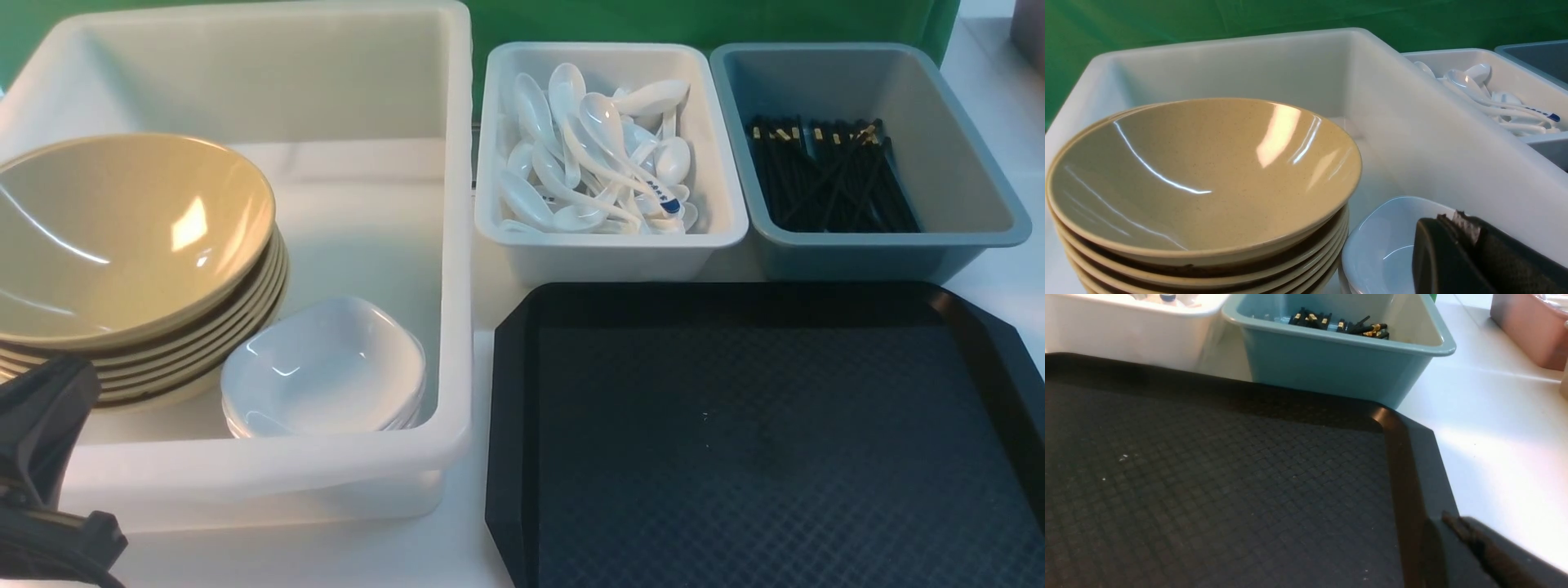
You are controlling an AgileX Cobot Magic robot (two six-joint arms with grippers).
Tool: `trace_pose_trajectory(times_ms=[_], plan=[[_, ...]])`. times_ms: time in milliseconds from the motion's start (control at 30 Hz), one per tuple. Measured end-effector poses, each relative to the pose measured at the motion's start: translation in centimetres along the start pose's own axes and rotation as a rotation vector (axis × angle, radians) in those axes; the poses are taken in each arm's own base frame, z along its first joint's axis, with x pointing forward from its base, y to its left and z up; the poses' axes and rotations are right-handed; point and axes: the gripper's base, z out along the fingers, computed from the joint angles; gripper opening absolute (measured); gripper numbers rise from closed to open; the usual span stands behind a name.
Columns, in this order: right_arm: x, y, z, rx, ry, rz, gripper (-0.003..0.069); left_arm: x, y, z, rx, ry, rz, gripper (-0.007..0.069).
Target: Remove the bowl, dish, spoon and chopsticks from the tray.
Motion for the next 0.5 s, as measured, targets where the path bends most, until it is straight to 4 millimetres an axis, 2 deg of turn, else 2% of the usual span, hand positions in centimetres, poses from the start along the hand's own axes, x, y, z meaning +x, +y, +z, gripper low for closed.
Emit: trace_pose_trajectory(times_ms=[500], plan=[[0.0,0.0,0.0,0.0,0.0,-0.001,0.0059,0.0,0.0,0.0,0.0,0.0,0.0,-0.0008]])
